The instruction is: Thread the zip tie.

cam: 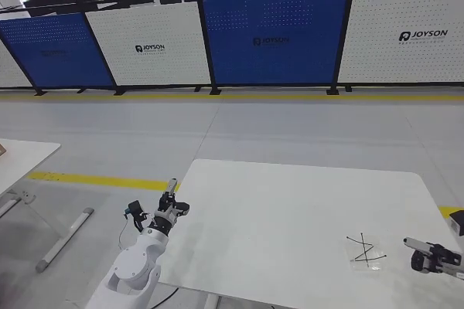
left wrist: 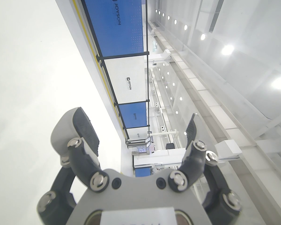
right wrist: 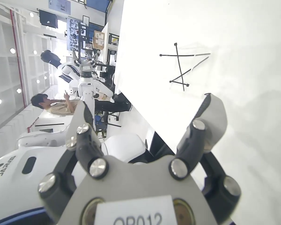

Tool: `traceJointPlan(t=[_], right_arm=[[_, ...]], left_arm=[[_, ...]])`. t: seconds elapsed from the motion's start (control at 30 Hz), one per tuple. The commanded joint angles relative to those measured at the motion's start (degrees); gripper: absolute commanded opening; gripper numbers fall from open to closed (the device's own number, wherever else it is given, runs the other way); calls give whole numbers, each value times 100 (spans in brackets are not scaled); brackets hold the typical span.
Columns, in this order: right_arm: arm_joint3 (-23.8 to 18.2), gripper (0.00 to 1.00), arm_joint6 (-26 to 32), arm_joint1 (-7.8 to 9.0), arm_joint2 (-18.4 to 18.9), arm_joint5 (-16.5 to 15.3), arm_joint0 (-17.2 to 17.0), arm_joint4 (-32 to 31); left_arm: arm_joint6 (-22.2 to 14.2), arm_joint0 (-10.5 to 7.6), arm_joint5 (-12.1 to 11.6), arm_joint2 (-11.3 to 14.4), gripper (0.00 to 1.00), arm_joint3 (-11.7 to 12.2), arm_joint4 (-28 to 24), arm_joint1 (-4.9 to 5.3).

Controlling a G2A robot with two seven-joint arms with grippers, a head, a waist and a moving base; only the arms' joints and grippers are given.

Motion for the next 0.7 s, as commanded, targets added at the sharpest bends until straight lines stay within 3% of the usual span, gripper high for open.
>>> traceJointPlan(t=[0.0,0.37,0.57,0.67], right_arm=[[-3,100,0,-1,1,-3,-3,2],[-105,100,0,9,-57,-76,5,-103],[-370,100,0,272,-587,-241,223,-707],[-421,100,0,434,-937,-140,458,-990]], left_arm=[[0,0,0,0,100,0,0,0],[0,0,0,0,100,0,0,0],[0,0,0,0,100,0,0,0],[0,0,0,0,100,0,0,0]])
